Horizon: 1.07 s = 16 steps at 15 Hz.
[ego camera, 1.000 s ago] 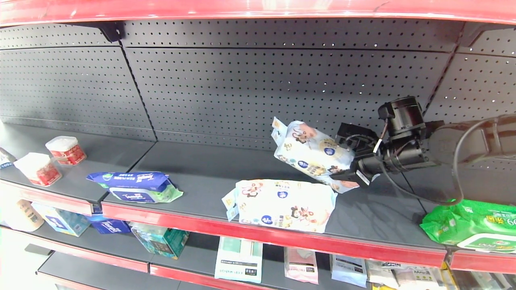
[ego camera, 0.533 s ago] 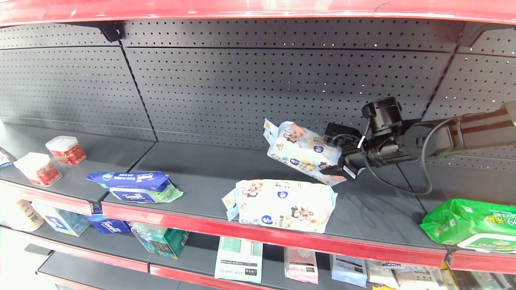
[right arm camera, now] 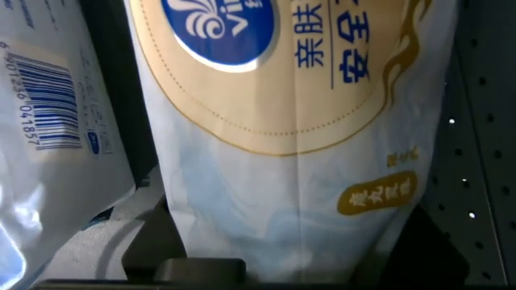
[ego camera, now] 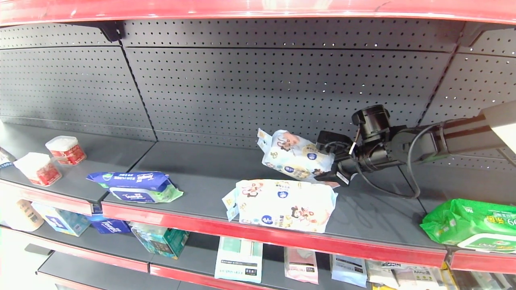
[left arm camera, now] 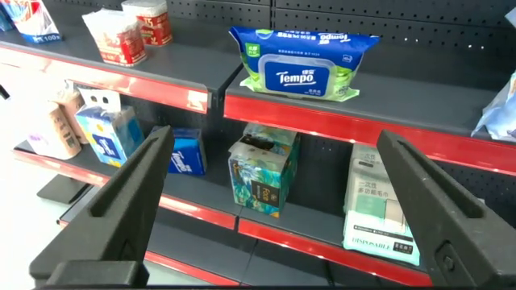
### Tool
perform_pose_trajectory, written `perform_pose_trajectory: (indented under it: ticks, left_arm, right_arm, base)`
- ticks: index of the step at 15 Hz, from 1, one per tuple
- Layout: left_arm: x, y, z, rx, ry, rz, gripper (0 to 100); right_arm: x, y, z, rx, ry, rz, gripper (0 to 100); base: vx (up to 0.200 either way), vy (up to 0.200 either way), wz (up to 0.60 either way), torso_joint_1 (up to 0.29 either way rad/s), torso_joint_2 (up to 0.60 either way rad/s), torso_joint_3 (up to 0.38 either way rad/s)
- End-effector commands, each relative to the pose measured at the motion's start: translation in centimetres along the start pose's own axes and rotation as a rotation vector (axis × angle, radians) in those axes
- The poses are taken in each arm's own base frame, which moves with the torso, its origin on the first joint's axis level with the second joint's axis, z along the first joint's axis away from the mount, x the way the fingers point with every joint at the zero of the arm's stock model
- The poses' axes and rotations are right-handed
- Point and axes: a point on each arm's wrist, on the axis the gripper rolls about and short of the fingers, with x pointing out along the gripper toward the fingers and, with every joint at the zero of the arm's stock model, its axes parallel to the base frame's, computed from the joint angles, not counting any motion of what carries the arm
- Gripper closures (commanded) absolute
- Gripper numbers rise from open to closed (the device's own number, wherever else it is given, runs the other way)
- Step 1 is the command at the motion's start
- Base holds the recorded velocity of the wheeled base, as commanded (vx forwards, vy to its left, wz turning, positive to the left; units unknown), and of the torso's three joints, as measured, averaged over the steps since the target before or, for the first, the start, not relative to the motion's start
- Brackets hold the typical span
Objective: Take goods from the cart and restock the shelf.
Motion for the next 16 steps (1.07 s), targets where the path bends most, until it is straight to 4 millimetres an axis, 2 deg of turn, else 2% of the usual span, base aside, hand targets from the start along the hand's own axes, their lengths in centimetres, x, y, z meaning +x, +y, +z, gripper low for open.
perform_pose_trajectory:
  ticks: [1, 3, 4, 8, 13, 16]
  left_arm:
    - [0.0, 0.0, 0.0, -0.001, 0.0, 0.001, 0]
    - [0.0, 0.0, 0.0, -0.001, 0.0, 0.001, 0]
    - [0.0, 0.0, 0.0, -0.001, 0.0, -0.001, 0]
    - [0.0, 0.0, 0.0, -0.001, 0.0, 0.001, 0]
    - [0.0, 0.0, 0.0, -0.001, 0.0, 0.001, 0]
    - [0.0, 0.0, 0.0, -0.001, 0.0, 0.001, 0]
  right_arm:
    - [0.5, 0.2, 0.0, -0.012, 0.006, 0.009, 100]
    - [0.9, 0.4, -0.3, -0.018, 0.016, 0.014, 100]
    - [1.0, 0.5, -0.4, -0.015, 0.019, 0.015, 0]
    - [0.8, 0.2, -0.5, -0.01, 0.018, 0.007, 0]
    - [-0.8, -0.6, -0.8, 0.051, 0.044, -0.058, 0]
    - [-1.7, 0.2, -1.5, 0.075, 0.06, -0.041, 0]
  base:
    - [0.0, 0.0, 0.0, 0.0, 0.0, 0.0]
    - [0.0, 0.0, 0.0, 0.0, 0.0, 0.0]
    - [0.0, 0.0, 0.0, 0.0, 0.0, 0.0]
    - [0.0, 0.0, 0.0, 0.0, 0.0, 0.0]
    - [0.0, 0.0, 0.0, 0.0, 0.0, 0.0]
    - [0.0, 0.0, 0.0, 0.0, 0.0, 0.0]
